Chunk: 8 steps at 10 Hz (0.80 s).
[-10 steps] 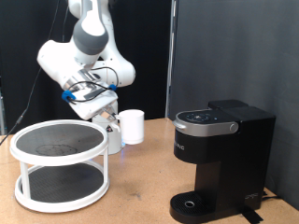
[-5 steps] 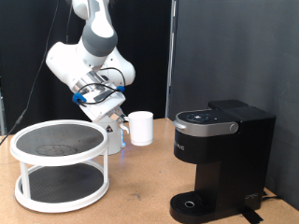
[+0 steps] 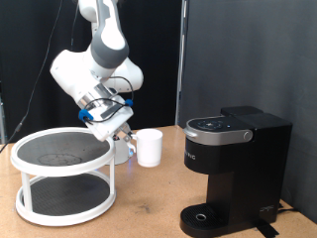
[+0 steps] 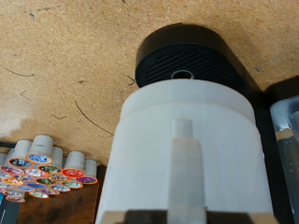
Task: Make a cup of coffee with the keurig machine
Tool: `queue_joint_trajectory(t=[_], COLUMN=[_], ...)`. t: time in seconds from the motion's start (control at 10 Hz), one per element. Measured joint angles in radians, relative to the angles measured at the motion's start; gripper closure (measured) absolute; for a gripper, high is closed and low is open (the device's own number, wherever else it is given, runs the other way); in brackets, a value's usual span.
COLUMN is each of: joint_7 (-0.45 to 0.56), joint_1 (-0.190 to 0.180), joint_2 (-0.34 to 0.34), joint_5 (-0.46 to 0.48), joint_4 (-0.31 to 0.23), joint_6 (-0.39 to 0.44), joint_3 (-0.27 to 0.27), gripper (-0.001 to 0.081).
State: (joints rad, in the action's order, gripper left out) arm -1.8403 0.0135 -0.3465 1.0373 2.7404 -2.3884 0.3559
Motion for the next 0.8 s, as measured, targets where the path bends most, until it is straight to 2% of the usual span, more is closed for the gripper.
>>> queue_joint_trajectory(t=[0.5,0.8], joint_7=[0.071,0.116], joint_1=[-0.038,-0.056], joint_2=[0.137,0.206], joint_5=[0.078,0.128], joint_4=[-0.064,-0.083], joint_6=[-0.03,-0.067], joint_3=[-0.011,-0.039], gripper=[0.0806,0.0806])
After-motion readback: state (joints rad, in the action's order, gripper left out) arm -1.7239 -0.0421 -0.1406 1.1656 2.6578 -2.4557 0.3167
